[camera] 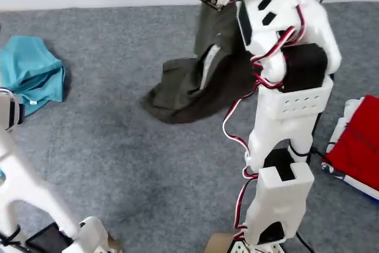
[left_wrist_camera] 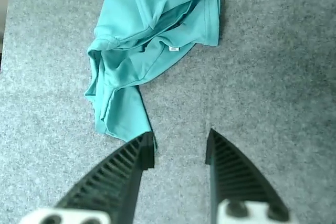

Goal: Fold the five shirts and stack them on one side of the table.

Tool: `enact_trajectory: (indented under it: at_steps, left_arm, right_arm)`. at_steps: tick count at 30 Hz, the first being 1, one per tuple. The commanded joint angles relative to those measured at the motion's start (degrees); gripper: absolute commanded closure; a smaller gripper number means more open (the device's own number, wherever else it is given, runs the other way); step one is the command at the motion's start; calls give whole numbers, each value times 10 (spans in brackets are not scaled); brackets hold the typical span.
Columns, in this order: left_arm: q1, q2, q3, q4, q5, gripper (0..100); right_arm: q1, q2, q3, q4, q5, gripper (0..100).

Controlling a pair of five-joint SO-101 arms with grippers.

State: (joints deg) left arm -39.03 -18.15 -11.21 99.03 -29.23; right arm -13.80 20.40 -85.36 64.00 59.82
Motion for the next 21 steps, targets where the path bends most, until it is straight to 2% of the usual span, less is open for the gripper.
enact_trajectory:
  at_steps: [1,8,17,21]
  left_arm:
    - [2,-40,-14,13,4,837]
    - [43,-103,44,11,4,837]
    - [45,-186,124,6,4,837]
    - [44,-207,149,3,2,837]
  right_arm:
    - [6,-34,-22,-41,37,990]
    - [2,-20,33,-87,56,990]
    - [-132,-21,144,-99,55,990]
    - [-198,-23,150,-65,50,990]
